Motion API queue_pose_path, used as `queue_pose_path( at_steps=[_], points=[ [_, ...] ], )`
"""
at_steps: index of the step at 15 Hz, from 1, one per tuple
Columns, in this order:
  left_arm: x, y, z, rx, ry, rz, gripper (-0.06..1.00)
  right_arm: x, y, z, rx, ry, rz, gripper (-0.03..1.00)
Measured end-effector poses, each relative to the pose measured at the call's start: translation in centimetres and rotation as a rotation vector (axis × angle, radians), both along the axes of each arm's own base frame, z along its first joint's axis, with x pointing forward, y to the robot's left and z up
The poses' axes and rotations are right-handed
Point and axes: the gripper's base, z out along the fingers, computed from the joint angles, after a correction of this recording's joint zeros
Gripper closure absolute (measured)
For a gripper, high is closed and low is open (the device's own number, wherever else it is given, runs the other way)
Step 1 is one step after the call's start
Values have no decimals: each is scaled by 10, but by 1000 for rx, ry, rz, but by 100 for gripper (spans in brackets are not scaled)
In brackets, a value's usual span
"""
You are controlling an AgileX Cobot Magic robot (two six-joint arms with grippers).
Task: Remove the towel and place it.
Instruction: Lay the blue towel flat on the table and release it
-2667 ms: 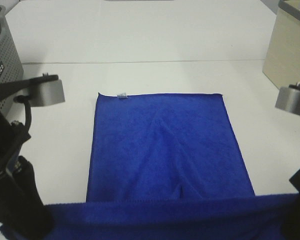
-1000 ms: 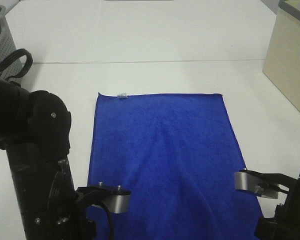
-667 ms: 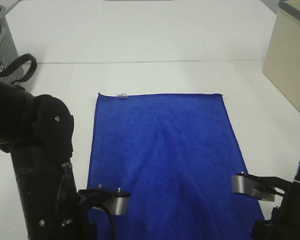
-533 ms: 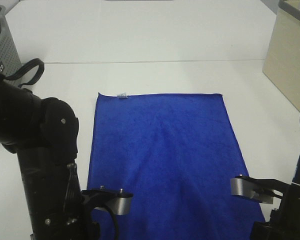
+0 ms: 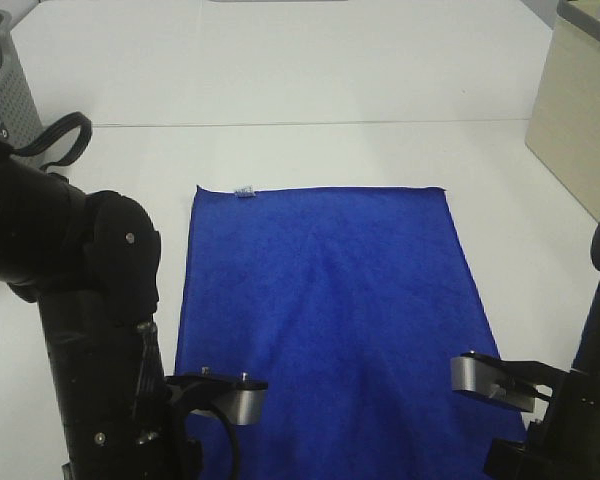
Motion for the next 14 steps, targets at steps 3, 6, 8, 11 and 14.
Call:
queue_pose_path(
  at_steps=[3,6,8,11,14],
  points=[
    [-2,-2,0,-2,5,0,93,-1,0,1,7,13,6,87],
    [-2,-3,1,-6,9,8,77,-1,0,1,10,18,7,64],
    [-2,-3,1,-6,10,9,59,-1,0,1,-5,26,-6,46],
    [-2,-4,1,-11,13,17,32,-2,0,3,-8,53,-13,30],
    [1,-7,4,-26,4,20,29,-2,0,10,2,16,-14,27]
  ],
)
